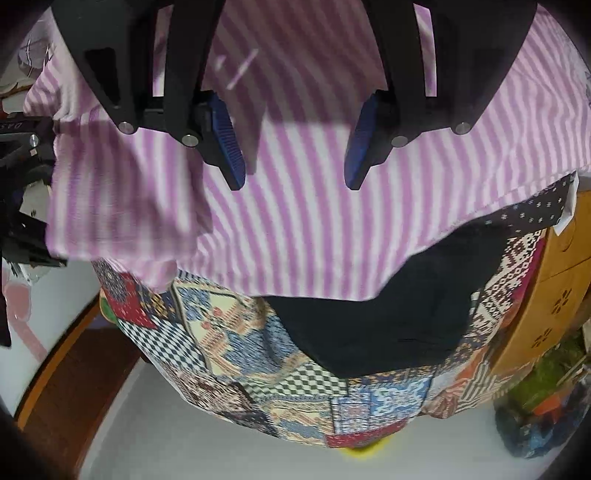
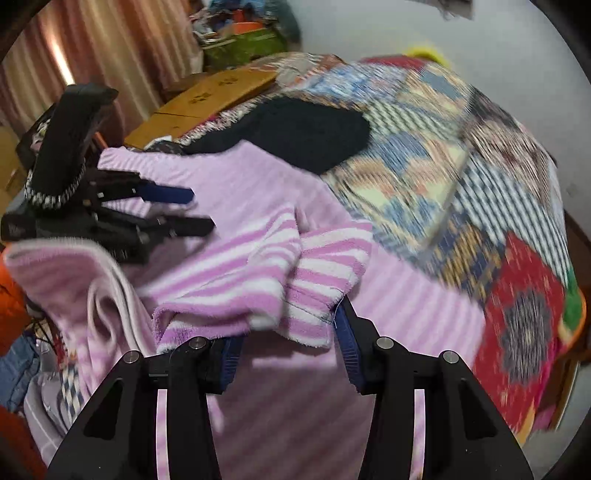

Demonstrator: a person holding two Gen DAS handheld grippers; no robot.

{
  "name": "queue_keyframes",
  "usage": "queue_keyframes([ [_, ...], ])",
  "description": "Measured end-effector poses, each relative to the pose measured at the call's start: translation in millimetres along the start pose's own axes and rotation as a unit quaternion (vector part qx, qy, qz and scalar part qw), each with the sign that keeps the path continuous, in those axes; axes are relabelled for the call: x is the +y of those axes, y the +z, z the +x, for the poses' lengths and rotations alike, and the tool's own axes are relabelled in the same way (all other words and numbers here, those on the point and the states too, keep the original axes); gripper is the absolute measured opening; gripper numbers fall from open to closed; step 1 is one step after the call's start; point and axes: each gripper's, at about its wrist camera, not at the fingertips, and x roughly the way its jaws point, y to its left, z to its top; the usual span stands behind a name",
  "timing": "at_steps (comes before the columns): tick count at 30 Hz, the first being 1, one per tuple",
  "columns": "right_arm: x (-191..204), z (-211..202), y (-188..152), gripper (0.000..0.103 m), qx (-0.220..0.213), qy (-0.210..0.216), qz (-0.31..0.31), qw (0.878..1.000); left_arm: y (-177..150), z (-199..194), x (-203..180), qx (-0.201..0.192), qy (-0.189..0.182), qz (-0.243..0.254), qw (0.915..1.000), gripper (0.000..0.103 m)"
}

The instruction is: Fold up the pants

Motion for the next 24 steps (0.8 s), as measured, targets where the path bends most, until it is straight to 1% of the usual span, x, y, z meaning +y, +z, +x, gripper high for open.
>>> queue_keyframes([
  [5,11.9,21.8,38.3,0.043,-0.014,0.022,-0.009,1.000,-1.4,-2.3,28.7,-0.007,0.023,-0.021,0.9995,0.056],
  [8,16.9,25.7,47.8,0.043,-0.021,0.021,-0.013,0.999,-5.2,-4.7,43.8,-0.006,0.026,-0.036,0.9990,0.056],
  [11,15.7,19.4,51.1,0.043,-0.031,0.024,0.000,0.999,-8.0,-10.2,51.3,-0.010,0.027,-0.045,0.9986,0.056],
  [15,13.3,1.7,45.4,0.043,-0.037,0.022,0.012,0.999,-15.3,-21.2,54.5,-0.015,0.025,-0.054,0.9981,0.056],
  [18,15.1,-11.3,31.9,0.043,-0.031,0.013,0.011,0.999,-23.4,-32.9,51.1,-0.017,0.013,-0.062,0.9979,0.056],
  [21,19.2,-21.5,11.5,0.043,-0.020,0.006,0.017,1.000,-34.3,-45.8,38.8,-0.017,-0.001,-0.058,0.9982,0.056],
  [24,28.0,-29.7,-14.7,0.043,-0.008,0.004,0.024,1.000,-45.8,-56.2,17.6,-0.015,-0.009,-0.037,0.9992,0.056],
])
